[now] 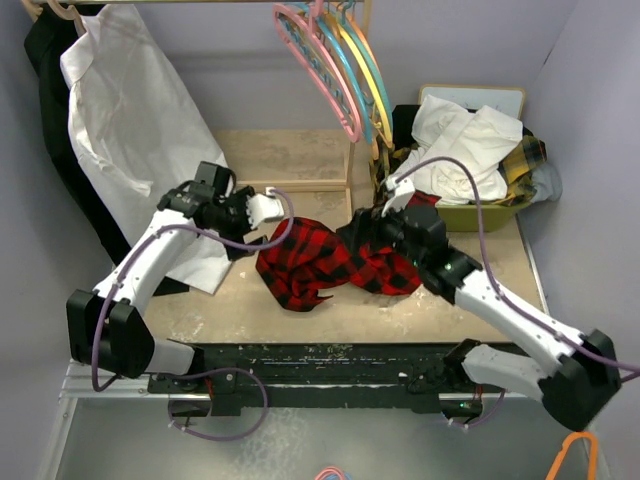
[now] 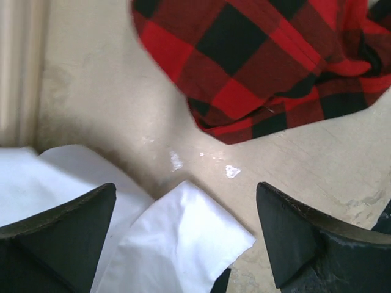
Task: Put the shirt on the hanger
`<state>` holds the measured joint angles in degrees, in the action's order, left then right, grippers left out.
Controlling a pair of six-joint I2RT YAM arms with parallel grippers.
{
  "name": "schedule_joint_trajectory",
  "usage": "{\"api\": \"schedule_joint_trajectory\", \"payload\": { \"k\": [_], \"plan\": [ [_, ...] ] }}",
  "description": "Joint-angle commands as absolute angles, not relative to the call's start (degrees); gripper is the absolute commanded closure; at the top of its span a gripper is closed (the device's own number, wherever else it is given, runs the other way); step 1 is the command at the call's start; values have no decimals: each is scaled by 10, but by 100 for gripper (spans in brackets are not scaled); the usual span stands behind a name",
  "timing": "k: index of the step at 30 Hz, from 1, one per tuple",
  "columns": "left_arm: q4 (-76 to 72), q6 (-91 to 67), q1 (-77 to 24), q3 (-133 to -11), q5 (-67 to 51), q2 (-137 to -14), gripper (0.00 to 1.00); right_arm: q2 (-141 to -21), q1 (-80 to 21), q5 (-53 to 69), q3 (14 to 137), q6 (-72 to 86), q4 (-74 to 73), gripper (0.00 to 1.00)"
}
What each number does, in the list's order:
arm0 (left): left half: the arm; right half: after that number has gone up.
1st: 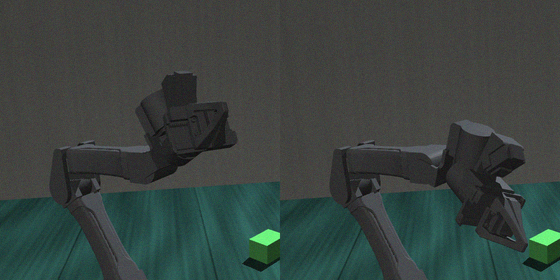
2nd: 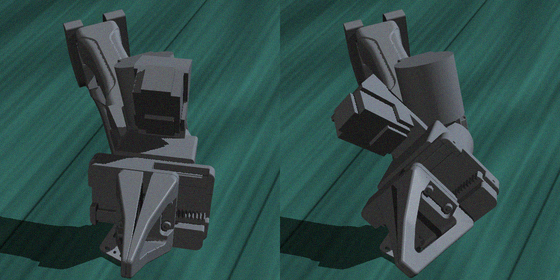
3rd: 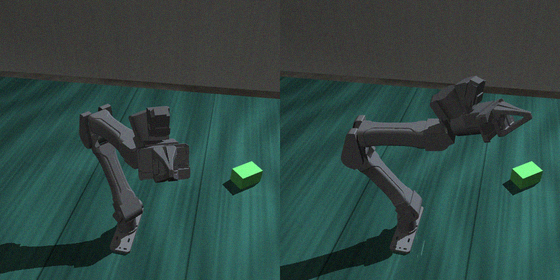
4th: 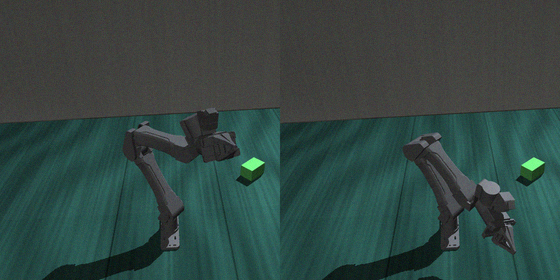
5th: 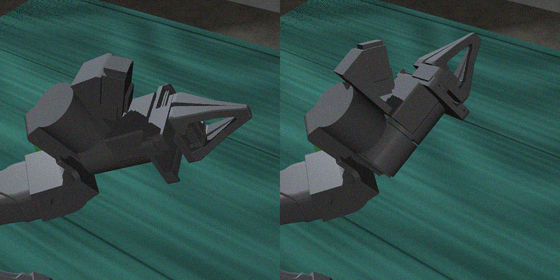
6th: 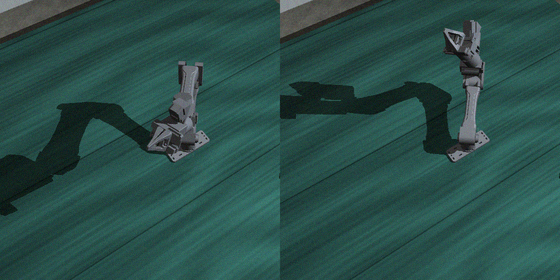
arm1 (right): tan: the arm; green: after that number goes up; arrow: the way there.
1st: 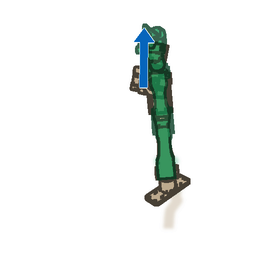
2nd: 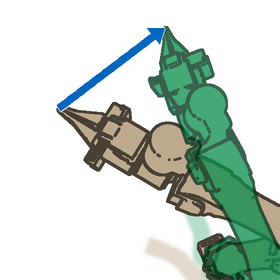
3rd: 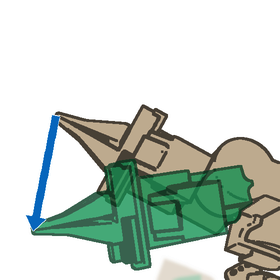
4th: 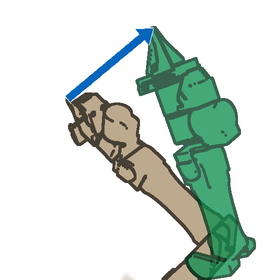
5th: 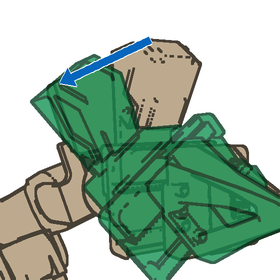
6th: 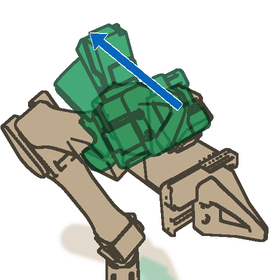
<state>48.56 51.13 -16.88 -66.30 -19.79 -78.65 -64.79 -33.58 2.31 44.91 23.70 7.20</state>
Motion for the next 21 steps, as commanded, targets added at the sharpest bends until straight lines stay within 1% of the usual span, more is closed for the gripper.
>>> {"api": "schedule_joint_trajectory", "payload": {
  "k": [1,2,4,5,6,7,9,11,14,17,19,21],
  "plan": [
    [518,439,-90,-766,-326,-787,1,-580,-529,-72,439,113,90,0],
    [521,410,-72,-780,-349,-785,1,-591,-590,-104,444,74,76,0],
    [500,323,-61,-796,-331,-781,1,-620,-689,-154,442,-8,62,0],
    [486,281,-61,-805,-299,-778,1,-636,-727,-176,435,-51,65,0],
    [474,235,-60,-814,-238,-775,1,-649,-753,-192,427,-89,77,0],
    [466,196,-61,-827,-187,-773,1,-662,-764,-193,421,-118,85,0],
    [456,131,-61,-851,-53,-769,1,-683,-766,-178,419,-159,95,0],
    [461,82,-61,-879,56,-765,1,-713,-761,-149,425,-210,125,0],
    [470,49,-61,-902,170,-757,1,-783,-742,-106,464,-274,119,1],
    [464,26,-61,-900,235,-746,1,-838,-732,-38,486,-349,112,3],
    [461,24,-61,-891,232,-740,1,-855,-723,-16,479,-386,141,3],
    [458,20,-61,-882,217,-737,1,-865,-703,23,488,-396,137,4]
  ]
}}
